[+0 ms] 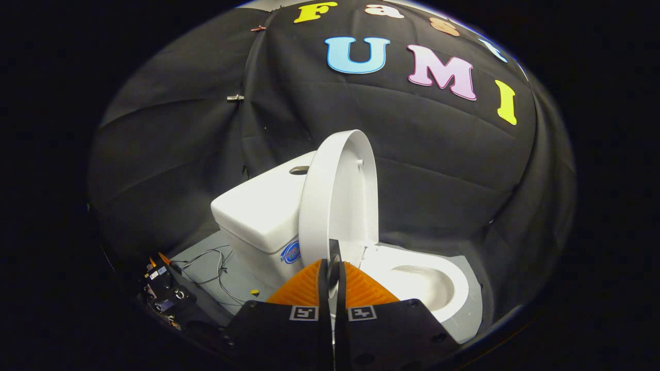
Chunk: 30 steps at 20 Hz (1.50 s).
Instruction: Open the toilet lid.
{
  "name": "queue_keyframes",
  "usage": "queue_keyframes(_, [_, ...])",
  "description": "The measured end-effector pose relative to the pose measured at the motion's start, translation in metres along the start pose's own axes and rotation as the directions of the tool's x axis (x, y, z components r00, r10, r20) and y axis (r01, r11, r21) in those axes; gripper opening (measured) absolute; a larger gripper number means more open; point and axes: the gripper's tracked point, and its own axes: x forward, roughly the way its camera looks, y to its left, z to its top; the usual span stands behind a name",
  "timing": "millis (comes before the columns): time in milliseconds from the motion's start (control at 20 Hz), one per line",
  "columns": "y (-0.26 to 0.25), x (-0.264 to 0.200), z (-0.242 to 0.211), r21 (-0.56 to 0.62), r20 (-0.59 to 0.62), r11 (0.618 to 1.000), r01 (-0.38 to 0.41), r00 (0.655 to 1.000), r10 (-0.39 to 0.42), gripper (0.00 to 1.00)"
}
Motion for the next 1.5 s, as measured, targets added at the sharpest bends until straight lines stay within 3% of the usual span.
queue_keyframes(100, [0.014,0.000,-0.002,0.018,-0.002,0.998,-0.058,0.998,0.058,0.18])
queue_keyframes(150, [0.012,0.001,-0.004,0.016,-0.003,0.999,-0.051,0.999,0.051,0.30])
queue_keyframes(350, [0.014,-0.010,0.008,-0.008,0.036,0.998,-0.066,0.997,0.066,0.98])
queue_keyframes(900, [-0.014,-0.093,0.088,0.026,0.259,0.996,-0.086,0.963,0.076,0.99])
queue_keyframes(1500, [-0.102,-0.241,0.157,0.045,0.528,0.999,0.020,0.848,-0.041,0.98])
